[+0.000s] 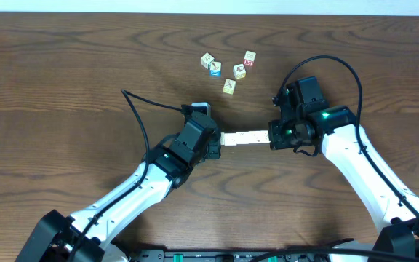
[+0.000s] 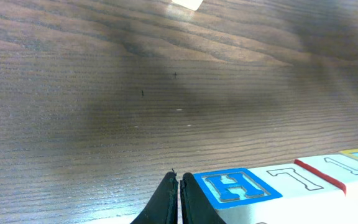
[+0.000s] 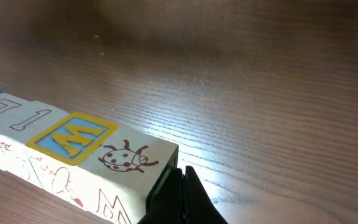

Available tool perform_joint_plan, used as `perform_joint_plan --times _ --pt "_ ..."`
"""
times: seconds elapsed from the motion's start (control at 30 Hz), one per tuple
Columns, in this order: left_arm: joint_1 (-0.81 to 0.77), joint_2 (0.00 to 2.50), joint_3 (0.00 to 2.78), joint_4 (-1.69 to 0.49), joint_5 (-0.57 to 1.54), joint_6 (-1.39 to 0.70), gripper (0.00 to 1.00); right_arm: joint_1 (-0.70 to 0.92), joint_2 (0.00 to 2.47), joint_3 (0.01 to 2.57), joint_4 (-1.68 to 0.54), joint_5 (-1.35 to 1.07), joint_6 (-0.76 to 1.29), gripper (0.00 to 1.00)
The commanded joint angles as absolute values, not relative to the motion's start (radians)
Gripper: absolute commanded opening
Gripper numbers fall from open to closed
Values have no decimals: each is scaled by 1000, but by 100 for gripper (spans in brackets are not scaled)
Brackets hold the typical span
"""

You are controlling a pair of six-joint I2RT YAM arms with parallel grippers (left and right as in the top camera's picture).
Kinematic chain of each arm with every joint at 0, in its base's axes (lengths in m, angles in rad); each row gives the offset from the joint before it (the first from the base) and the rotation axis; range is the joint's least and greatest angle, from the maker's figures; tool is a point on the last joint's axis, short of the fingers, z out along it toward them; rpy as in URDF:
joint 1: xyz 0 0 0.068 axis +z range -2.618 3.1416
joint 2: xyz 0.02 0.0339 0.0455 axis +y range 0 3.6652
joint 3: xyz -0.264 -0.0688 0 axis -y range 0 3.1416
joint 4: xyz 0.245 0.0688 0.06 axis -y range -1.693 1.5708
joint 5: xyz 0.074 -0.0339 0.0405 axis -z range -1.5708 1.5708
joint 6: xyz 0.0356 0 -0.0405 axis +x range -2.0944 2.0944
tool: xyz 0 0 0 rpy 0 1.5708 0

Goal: Lift 5 blocks

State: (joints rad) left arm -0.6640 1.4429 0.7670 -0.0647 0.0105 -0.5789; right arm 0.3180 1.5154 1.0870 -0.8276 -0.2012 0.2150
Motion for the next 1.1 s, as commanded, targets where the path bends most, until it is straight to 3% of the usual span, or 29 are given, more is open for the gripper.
perform_joint_plan --times 0.0,1.07 --pt "-749 1403 863 9 277 -588 7 433 1504 1130 -802 -655 186 1" --pt "-749 1384 878 8 278 -588 7 434 1503 1158 -834 -652 194 1"
